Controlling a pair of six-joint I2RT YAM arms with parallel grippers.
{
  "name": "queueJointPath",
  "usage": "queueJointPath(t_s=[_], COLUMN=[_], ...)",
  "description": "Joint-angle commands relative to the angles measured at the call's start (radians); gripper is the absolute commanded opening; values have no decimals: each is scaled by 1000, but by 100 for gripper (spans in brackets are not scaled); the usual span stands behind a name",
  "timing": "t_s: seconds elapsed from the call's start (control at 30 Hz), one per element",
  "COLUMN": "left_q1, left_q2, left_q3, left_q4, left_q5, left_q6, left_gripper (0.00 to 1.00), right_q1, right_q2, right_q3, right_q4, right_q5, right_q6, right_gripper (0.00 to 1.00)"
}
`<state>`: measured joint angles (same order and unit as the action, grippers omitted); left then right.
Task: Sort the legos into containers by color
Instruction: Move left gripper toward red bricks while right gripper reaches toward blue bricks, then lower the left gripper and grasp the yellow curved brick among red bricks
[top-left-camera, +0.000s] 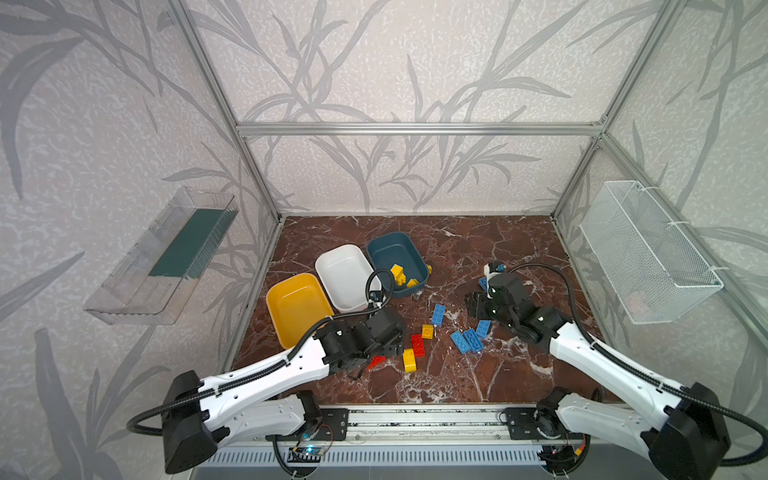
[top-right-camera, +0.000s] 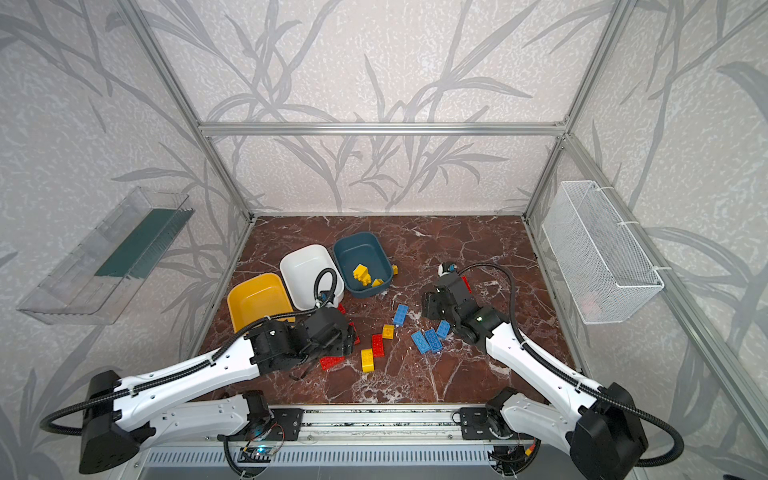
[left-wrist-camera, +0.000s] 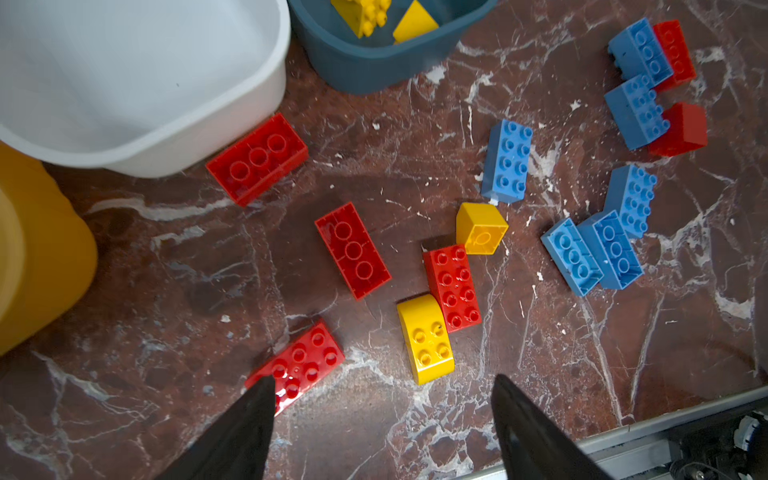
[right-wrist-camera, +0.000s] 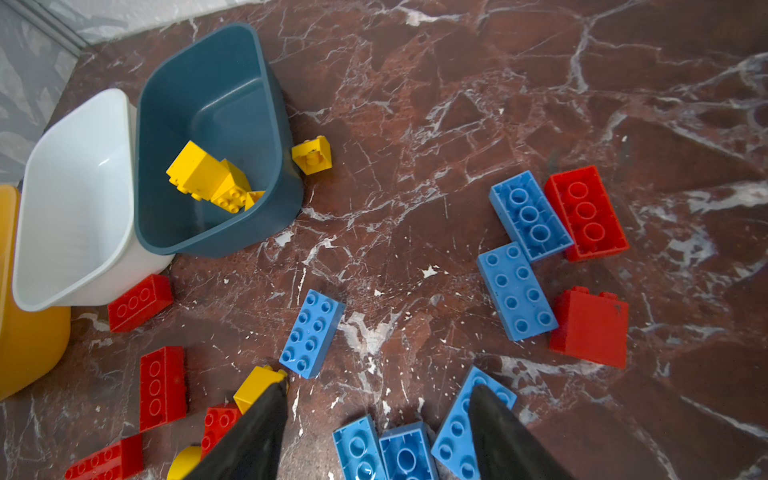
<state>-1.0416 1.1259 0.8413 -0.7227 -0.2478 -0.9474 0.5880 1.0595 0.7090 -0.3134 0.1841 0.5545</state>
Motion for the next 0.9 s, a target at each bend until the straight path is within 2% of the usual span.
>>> queueJointPath(t_s=[0.0,0.27,0.4,0.53,0.87], left_q1=[-41,-127,-140,-145,-146], left_q2=[71,231,320,387,488], left_q3=[-11,-8,20,38,68], left_q4=[43,116,122,116,115], left_q5=[-13,6,20,31,33], left_q6=[-113,-202,-217,-243,-235], left_gripper=[80,80,80,76,72], right_q1=[-15,-36,-49,-65,-73], right_q2=[-46,-86,-82,-81,-73], right_q3=[-59,-192,-215,-225,-240], right_q4=[65,143,168,175,199], right_q5=[58,116,116,111,94], right_q6=[52,77,77,76,77], right_gripper=[70,71,71,71,71])
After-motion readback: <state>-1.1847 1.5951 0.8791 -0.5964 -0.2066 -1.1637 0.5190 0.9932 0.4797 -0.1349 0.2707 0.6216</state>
